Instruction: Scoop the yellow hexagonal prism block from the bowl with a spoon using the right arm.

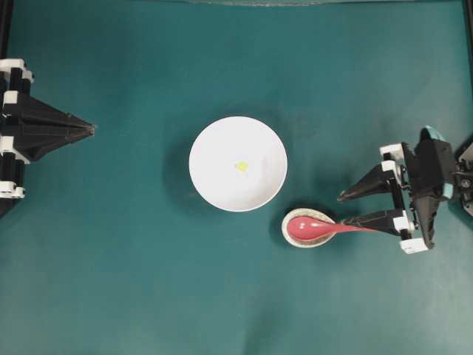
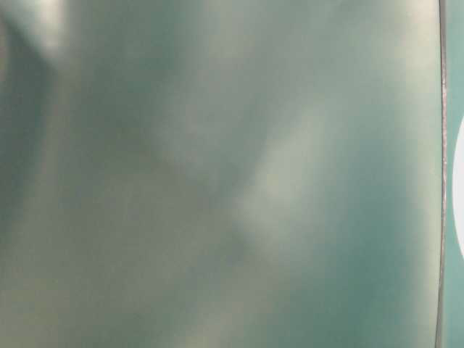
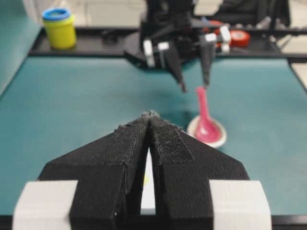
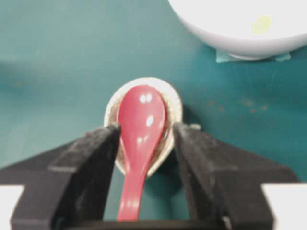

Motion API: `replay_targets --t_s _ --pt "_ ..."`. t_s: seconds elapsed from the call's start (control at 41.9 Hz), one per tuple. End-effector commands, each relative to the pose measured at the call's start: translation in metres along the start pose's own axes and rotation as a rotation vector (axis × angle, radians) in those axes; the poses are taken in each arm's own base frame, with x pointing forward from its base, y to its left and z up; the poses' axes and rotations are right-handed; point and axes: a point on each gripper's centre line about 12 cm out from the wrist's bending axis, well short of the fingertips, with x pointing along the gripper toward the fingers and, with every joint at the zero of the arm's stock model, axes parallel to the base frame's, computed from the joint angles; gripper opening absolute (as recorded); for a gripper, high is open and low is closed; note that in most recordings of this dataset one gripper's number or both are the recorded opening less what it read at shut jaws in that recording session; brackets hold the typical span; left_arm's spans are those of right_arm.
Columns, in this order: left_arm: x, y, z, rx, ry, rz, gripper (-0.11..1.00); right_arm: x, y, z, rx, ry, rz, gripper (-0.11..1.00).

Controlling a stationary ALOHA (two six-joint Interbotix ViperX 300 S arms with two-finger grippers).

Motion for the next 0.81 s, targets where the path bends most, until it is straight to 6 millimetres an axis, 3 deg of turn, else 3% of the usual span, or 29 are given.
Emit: replay_targets --t_s 0.0,0.334,0.788 --pt "0.002 0.001 0.004 0.006 -0.009 0.003 0.00 -0.002 0.001 -0.002 0.010 -0.064 0.004 0.53" --pt "0.002 0.001 0.003 0.006 -0.005 0.003 0.00 0.002 0.009 -0.031 0.017 -0.082 -0.032 0.53" --pt "0.002 0.001 0.003 0.008 0.002 0.003 0.00 0.003 0.020 -0.047 -0.017 -0.091 -0.065 0.53"
